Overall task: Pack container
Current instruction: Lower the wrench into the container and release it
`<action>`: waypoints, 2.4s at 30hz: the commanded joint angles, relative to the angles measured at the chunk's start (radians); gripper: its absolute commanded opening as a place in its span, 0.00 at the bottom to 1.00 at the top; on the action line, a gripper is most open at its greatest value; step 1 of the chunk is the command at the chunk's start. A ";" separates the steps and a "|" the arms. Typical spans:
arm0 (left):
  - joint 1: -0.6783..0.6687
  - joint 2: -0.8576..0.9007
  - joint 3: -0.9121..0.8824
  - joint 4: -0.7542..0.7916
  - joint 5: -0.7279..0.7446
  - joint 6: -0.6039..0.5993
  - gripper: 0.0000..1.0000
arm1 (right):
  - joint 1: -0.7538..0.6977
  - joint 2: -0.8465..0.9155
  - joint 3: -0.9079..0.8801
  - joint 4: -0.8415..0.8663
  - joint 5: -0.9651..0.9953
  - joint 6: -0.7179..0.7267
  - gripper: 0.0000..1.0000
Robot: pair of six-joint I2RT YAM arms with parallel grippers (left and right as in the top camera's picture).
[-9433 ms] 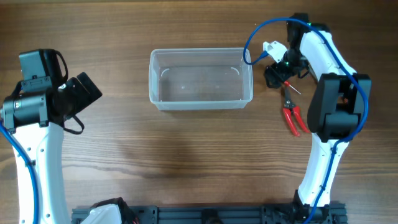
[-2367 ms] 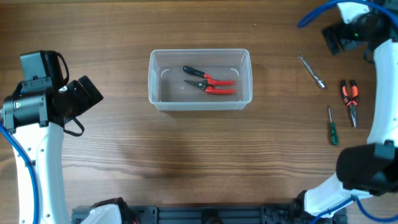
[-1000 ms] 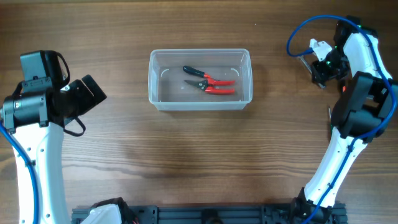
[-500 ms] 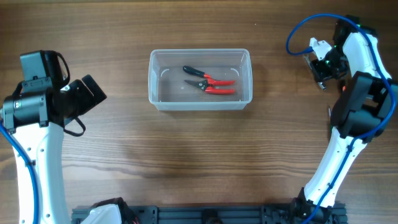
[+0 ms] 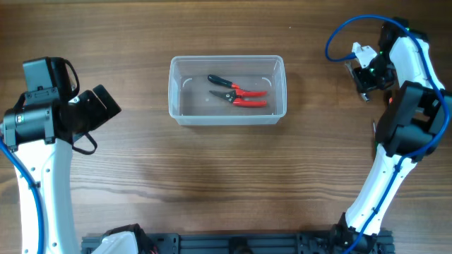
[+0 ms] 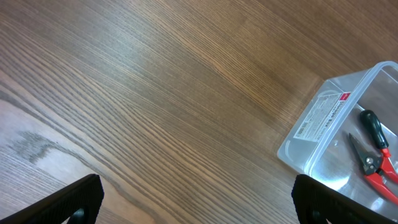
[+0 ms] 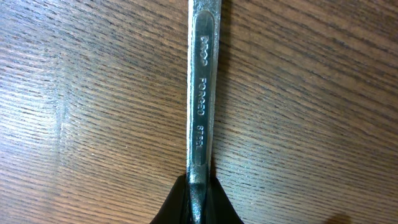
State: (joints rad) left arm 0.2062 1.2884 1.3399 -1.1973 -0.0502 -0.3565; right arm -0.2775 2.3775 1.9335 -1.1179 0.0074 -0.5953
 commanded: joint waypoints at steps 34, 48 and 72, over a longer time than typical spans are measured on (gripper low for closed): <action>0.005 0.000 0.002 0.000 0.016 0.013 1.00 | 0.756 -0.458 -0.011 -0.014 -0.141 -0.127 0.04; 0.005 0.000 0.002 0.001 0.016 0.013 1.00 | 0.792 -0.089 -0.011 0.071 -0.185 -0.191 0.04; 0.005 0.000 0.002 0.001 0.016 0.013 1.00 | 0.422 -0.540 0.146 0.054 0.020 0.333 0.91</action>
State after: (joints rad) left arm 0.2062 1.2884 1.3399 -1.1973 -0.0502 -0.3565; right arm 0.3336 1.9251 2.0598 -1.0245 -0.0433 -0.5091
